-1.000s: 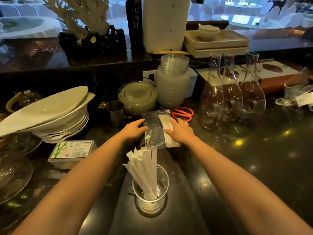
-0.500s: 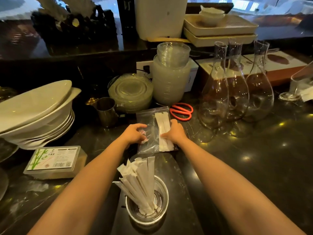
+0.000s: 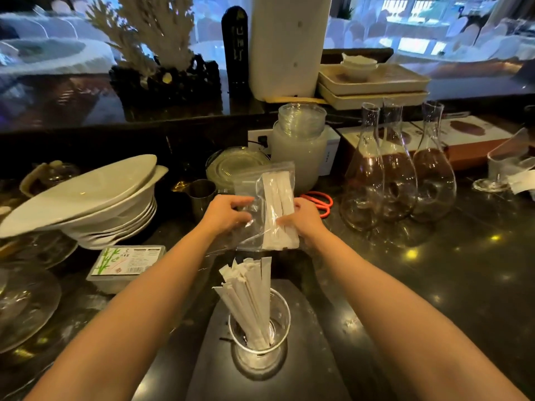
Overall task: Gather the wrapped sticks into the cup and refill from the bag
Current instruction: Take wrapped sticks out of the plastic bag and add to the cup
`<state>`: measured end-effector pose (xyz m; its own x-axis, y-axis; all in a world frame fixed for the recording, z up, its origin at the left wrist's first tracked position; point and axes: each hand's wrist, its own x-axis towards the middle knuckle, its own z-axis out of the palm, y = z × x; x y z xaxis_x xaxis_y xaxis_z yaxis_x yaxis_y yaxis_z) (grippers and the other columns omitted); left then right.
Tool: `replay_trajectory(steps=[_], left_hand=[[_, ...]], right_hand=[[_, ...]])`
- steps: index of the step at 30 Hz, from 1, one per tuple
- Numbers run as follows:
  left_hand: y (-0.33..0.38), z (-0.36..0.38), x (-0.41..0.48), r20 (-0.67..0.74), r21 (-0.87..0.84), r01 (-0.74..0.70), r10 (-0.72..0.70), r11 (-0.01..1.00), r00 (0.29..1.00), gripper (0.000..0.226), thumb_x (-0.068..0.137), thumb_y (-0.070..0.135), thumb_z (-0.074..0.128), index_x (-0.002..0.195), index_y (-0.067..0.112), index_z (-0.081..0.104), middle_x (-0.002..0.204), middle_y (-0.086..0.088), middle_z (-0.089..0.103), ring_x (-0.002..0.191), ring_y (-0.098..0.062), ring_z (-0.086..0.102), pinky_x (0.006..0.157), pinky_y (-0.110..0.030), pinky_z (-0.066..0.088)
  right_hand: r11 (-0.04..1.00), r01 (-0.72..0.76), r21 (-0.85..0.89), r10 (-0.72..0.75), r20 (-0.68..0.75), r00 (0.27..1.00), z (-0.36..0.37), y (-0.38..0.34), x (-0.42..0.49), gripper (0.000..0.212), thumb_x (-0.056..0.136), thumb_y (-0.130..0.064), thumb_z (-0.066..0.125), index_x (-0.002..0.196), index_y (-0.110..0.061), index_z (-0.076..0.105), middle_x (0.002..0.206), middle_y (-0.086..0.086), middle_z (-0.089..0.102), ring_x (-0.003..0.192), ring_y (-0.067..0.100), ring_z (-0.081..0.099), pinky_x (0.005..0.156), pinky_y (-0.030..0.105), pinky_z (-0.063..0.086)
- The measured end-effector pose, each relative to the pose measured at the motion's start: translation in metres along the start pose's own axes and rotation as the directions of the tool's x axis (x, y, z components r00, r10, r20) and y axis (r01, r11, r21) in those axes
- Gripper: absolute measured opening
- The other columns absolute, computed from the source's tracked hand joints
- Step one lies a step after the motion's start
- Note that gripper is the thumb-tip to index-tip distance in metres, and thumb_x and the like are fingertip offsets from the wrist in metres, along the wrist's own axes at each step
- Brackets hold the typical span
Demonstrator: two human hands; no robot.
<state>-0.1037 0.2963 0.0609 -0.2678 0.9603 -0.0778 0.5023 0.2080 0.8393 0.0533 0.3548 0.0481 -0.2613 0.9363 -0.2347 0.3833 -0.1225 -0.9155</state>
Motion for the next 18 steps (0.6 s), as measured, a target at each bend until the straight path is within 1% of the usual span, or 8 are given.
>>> replay_trajectory(steps=[3, 5, 8, 10, 11, 13, 16, 18], left_hand=[[0.024, -0.019, -0.02, -0.102, -0.092, -0.098, 0.088, 0.991, 0.991, 0.041, 0.078, 0.004, 0.062, 0.118, 0.01, 0.056, 0.12, -0.009, 0.059, 0.095, -0.015, 0.054, 0.08, -0.025, 0.045], [0.036, -0.031, -0.035, -0.171, -0.159, -0.156, 0.129, 0.975, 0.977, 0.037, 0.078, 0.005, 0.061, 0.115, 0.01, 0.058, 0.113, -0.008, 0.062, 0.088, -0.011, 0.053, 0.074, -0.02, 0.046], [0.046, -0.048, -0.06, -0.266, -0.225, -0.219, 0.156, 0.95, 0.951, 0.031, 0.079, 0.007, 0.062, 0.11, 0.012, 0.062, 0.105, -0.003, 0.063, 0.092, -0.013, 0.057, 0.076, -0.019, 0.047], [0.046, -0.058, -0.08, -0.302, -0.265, -0.25, 0.166, 0.931, 0.939, 0.023, 0.079, 0.007, 0.062, 0.1, 0.015, 0.065, 0.1, -0.004, 0.065, 0.094, -0.015, 0.06, 0.079, -0.022, 0.049], [0.045, -0.062, -0.091, -0.308, -0.273, -0.266, 0.177, 0.925, 0.935, 0.018, 0.078, 0.006, 0.062, 0.092, 0.018, 0.066, 0.096, -0.003, 0.066, 0.09, -0.014, 0.061, 0.078, -0.021, 0.05], [0.038, -0.066, -0.114, -0.315, -0.275, -0.283, 0.192, 0.919, 0.929, 0.019, 0.077, 0.004, 0.063, 0.08, 0.023, 0.062, 0.085, 0.001, 0.065, 0.082, -0.01, 0.062, 0.068, -0.015, 0.051], [0.021, -0.067, -0.148, -0.312, -0.288, -0.261, 0.167, 0.922, 0.935, 0.028, 0.076, 0.001, 0.064, 0.083, 0.026, 0.054, 0.086, 0.001, 0.063, 0.079, -0.006, 0.063, 0.06, -0.014, 0.051], [0.005, -0.067, -0.169, -0.293, -0.329, -0.232, 0.135, 0.915, 0.947, 0.039, 0.074, -0.002, 0.064, 0.092, 0.028, 0.049, 0.093, -0.004, 0.062, 0.082, -0.008, 0.064, 0.063, -0.013, 0.053]], right_hand=[[0.991, 0.134, 0.002, -0.134, -0.024, 0.991, -0.004, -0.029, -0.021, 0.041, 0.074, 0.003, 0.065, 0.112, 0.0, 0.051, 0.119, 0.016, 0.058, 0.107, 0.025, 0.055, 0.085, 0.032, 0.045], [0.977, 0.211, 0.015, -0.21, -0.052, 0.976, -0.005, -0.045, -0.036, 0.038, 0.074, 0.001, 0.066, 0.109, -0.001, 0.051, 0.115, 0.015, 0.059, 0.103, 0.023, 0.056, 0.082, 0.03, 0.045], [0.957, 0.285, 0.047, -0.283, -0.043, 0.958, -0.003, -0.064, -0.063, 0.033, 0.077, -0.003, 0.064, 0.106, -0.007, 0.049, 0.107, 0.007, 0.057, 0.095, 0.016, 0.054, 0.08, 0.029, 0.046], [0.943, 0.317, 0.102, -0.319, 0.004, 0.948, -0.001, -0.07, -0.083, 0.032, 0.077, -0.003, 0.063, 0.105, -0.009, 0.048, 0.104, 0.005, 0.056, 0.094, 0.016, 0.055, 0.076, 0.026, 0.048], [0.936, 0.331, 0.121, -0.337, 0.033, 0.941, 0.001, -0.07, -0.093, 0.033, 0.077, -0.002, 0.063, 0.106, -0.008, 0.048, 0.103, 0.004, 0.056, 0.093, 0.016, 0.056, 0.073, 0.024, 0.049], [0.925, 0.357, 0.13, -0.37, 0.097, 0.924, 0.006, -0.068, -0.112, 0.035, 0.076, -0.001, 0.064, 0.106, -0.009, 0.048, 0.1, 0.0, 0.056, 0.09, 0.014, 0.057, 0.07, 0.022, 0.05], [0.926, 0.365, 0.093, -0.376, 0.203, 0.904, 0.014, -0.054, -0.138, 0.035, 0.075, -0.003, 0.066, 0.102, -0.017, 0.047, 0.092, -0.01, 0.056, 0.083, 0.004, 0.057, 0.072, 0.02, 0.053], [0.933, 0.354, 0.061, -0.357, 0.259, 0.898, 0.02, -0.043, -0.154, 0.037, 0.075, -0.004, 0.066, 0.102, -0.019, 0.047, 0.09, -0.01, 0.056, 0.079, 0.0, 0.057, 0.063, 0.016, 0.052]])
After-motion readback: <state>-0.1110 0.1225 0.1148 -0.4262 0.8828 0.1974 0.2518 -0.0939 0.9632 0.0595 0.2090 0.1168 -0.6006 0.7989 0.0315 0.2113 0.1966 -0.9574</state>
